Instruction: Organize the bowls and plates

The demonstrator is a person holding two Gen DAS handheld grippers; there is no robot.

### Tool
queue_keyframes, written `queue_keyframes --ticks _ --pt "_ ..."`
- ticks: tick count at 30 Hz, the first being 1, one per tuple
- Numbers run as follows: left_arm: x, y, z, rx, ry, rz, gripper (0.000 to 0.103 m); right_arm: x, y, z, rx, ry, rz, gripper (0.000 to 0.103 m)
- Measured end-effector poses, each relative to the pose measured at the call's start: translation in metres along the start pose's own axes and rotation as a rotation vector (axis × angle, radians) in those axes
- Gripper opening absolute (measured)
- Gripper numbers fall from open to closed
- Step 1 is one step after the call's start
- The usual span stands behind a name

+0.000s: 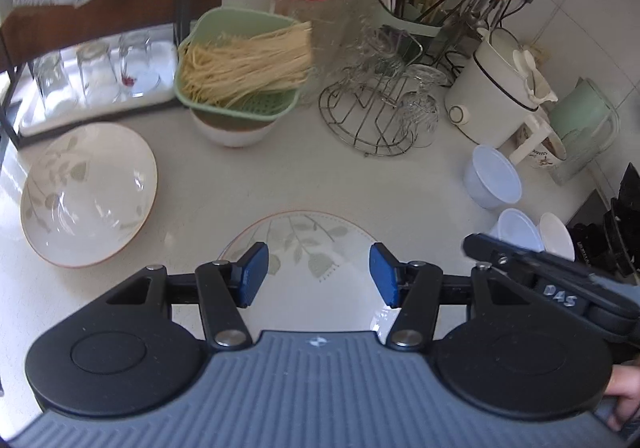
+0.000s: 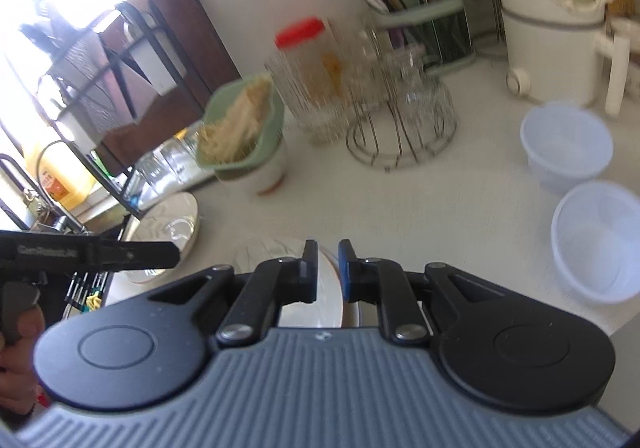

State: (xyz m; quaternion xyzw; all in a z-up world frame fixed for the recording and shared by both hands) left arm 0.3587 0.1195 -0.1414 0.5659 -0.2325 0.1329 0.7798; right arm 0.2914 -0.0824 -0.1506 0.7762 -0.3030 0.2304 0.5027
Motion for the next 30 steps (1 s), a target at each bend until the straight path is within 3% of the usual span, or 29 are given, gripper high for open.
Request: queue_keyframes --ticks 6,9,21,30 --pt "0.006 0.016 0.015 -0.039 0.020 0.030 0.062 0.013 0.029 -0.003 0.016 0.009 0.059 0.014" --pt "0.007 0.021 0.021 -0.089 0.051 0.003 0.062 0.017 0.041 -0.004 0.015 0.005 0.084 0.014" --pt "-0.005 0.050 0.053 -0.089 -0.005 0.081 0.062 0.008 0.084 -0.008 -0.030 0.047 0.116 0.014" --pt "-0.030 0.058 0.079 -0.049 -0.033 0.095 0.062 -0.004 0.113 0.002 -0.037 0.053 0.147 0.014"
Point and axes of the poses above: each gripper's, at about its wrist camera, not at the fingertips, and y roughly against the way its jaws point, z to its right, x to its top, the point moved 7 cm from there along -y, roughly the way its jaws point, and after that the axes turned 3 degrees about -z, right-handed, at the moved point
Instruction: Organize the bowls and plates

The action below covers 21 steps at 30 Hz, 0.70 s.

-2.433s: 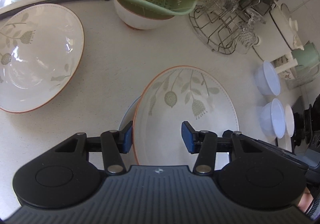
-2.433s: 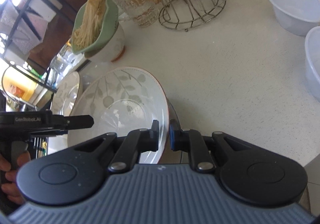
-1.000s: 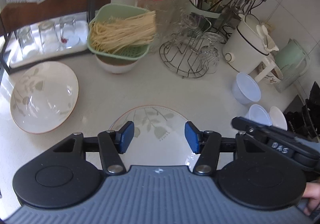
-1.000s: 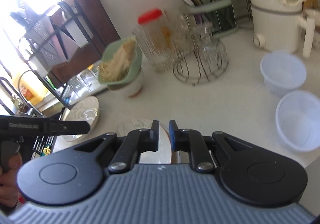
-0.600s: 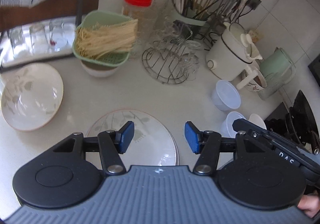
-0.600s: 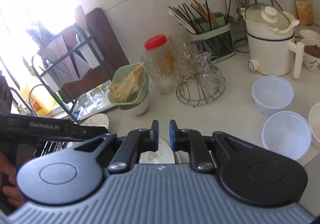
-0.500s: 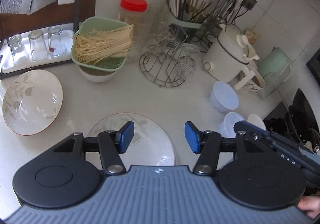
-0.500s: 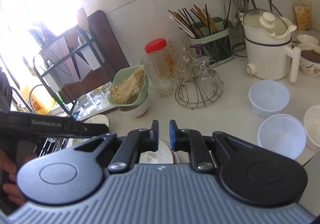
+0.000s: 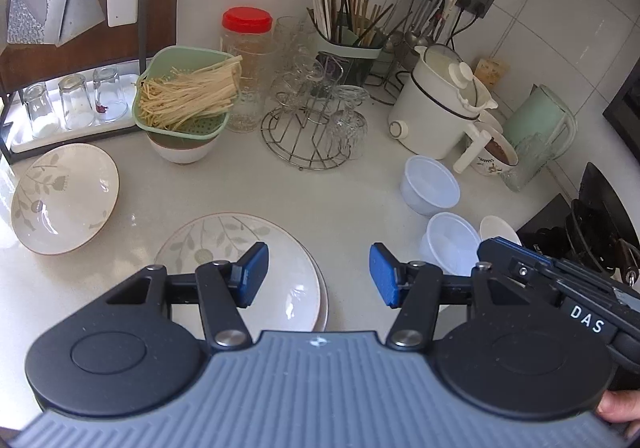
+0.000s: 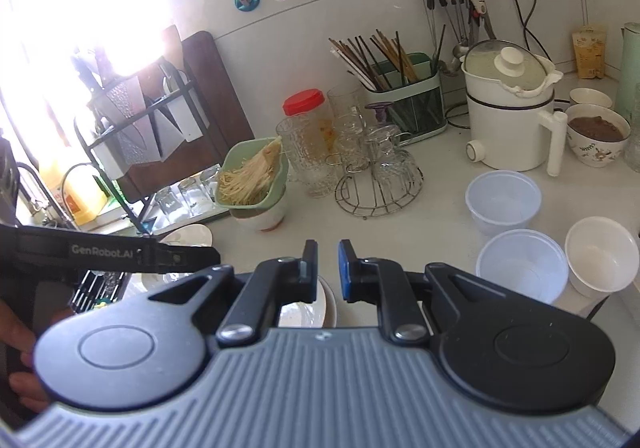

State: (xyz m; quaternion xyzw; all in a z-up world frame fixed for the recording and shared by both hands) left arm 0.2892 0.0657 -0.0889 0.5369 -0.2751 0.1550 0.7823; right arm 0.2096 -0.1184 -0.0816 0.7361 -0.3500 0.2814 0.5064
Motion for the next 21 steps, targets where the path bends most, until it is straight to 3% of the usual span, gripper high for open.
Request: queue_keyframes --ticks 5,21 --pt "-0.008 0.001 0.021 0.013 0.011 0.007 0.062 -0.004 0.015 0.018 0.018 -0.052 -0.002 0.014" --pt "-0.050 0.019 0.068 0.106 0.069 0.068 0.062 -0.015 0.038 0.048 0.137 0.025 -0.045 0.014"
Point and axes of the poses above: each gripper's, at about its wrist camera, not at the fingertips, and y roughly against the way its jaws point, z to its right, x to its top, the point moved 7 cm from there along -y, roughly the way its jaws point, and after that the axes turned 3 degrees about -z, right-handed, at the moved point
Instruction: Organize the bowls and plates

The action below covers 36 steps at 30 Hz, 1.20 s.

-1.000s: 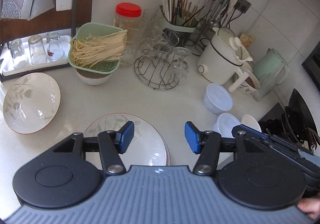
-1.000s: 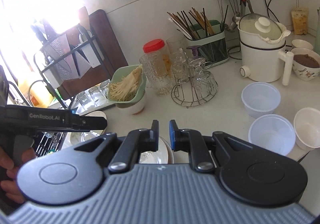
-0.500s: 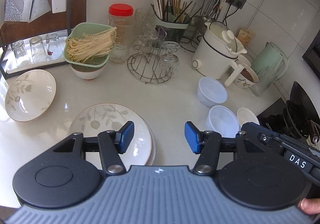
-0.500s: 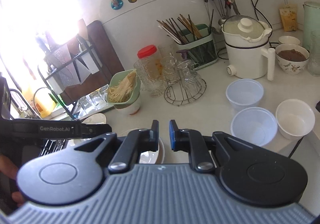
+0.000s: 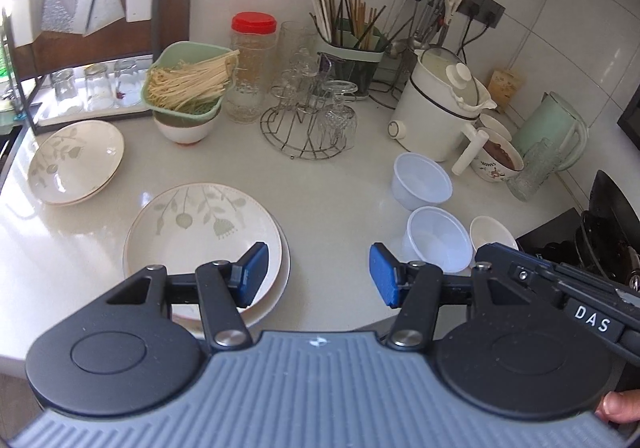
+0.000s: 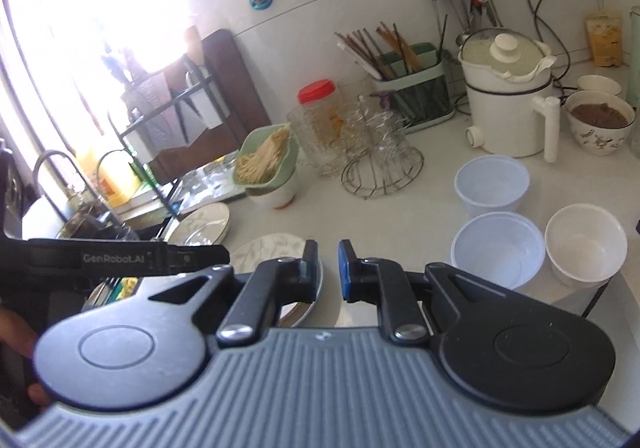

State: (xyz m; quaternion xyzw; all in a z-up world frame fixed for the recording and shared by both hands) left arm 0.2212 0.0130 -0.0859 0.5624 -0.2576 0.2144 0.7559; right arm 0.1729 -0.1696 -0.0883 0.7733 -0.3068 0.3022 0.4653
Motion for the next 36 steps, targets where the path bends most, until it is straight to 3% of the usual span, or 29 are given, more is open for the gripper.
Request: queue_keyframes --ticks 10,16,23,27,36 --pt "-0.024 0.024 -0.013 0.096 0.075 0.024 0.062 -0.004 -0.003 -0.014 0.087 0.063 -0.030 0.014" --pt "-0.029 0.026 -0.035 0.113 0.130 0.034 0.062 -0.005 -0.018 -0.029 0.095 0.118 -0.065 0.014" --pt "-0.006 0.022 -0.036 0.144 -0.037 0.071 0.062 0.000 -0.032 -0.035 0.057 0.138 -0.113 0.014" --pt "0.008 0.017 -0.051 0.095 0.014 0.070 0.062 0.005 -0.046 -0.036 0.027 0.113 -0.128 0.014" --pt "0.043 0.002 -0.099 0.075 0.022 0.082 0.062 0.016 -0.087 -0.056 0.002 0.077 -0.148 0.014"
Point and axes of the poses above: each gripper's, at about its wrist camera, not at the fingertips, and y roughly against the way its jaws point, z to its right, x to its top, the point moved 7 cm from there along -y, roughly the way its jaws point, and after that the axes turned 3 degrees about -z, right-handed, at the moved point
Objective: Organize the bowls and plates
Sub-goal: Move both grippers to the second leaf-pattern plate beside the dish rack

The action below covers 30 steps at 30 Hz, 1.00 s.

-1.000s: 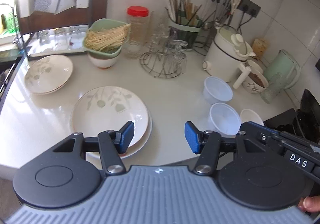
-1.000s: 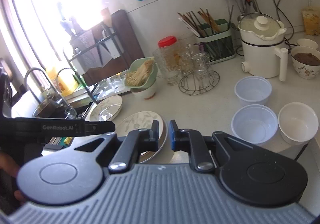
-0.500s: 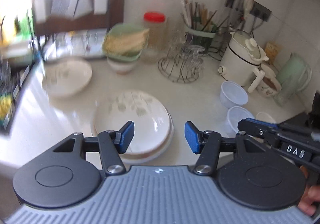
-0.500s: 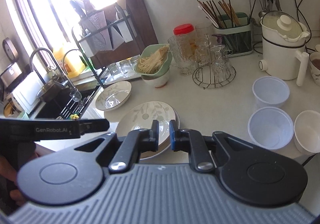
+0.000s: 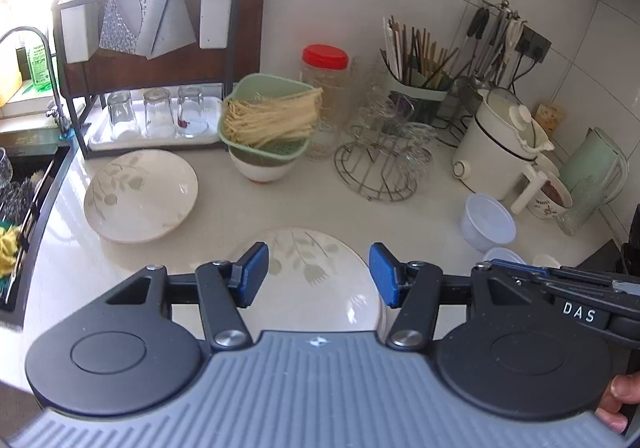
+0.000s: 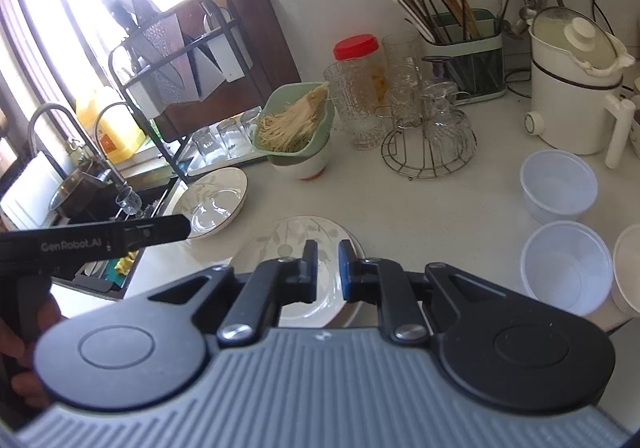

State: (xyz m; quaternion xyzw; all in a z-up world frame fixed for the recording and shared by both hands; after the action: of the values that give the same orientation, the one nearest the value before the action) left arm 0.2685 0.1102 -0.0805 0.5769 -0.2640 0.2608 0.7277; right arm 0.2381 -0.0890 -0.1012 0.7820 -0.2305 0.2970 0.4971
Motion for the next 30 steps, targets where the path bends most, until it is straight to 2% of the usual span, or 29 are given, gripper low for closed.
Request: queue_keyframes --ticks 10,18,30 --pt "0.038 -0.038 -0.066 -0.037 0.023 -0.022 0.062 0.030 -0.050 -0.032 -0.044 0.020 0.007 0.015" --pt "0.051 -0.064 -0.114 -0.081 0.114 -0.053 0.062 0.041 -0.088 -0.064 -0.041 0.048 0.002 0.015" --pt "0.061 -0.105 -0.175 -0.022 0.118 -0.107 0.062 0.050 -0.146 -0.088 -0.017 0.009 -0.039 0.015"
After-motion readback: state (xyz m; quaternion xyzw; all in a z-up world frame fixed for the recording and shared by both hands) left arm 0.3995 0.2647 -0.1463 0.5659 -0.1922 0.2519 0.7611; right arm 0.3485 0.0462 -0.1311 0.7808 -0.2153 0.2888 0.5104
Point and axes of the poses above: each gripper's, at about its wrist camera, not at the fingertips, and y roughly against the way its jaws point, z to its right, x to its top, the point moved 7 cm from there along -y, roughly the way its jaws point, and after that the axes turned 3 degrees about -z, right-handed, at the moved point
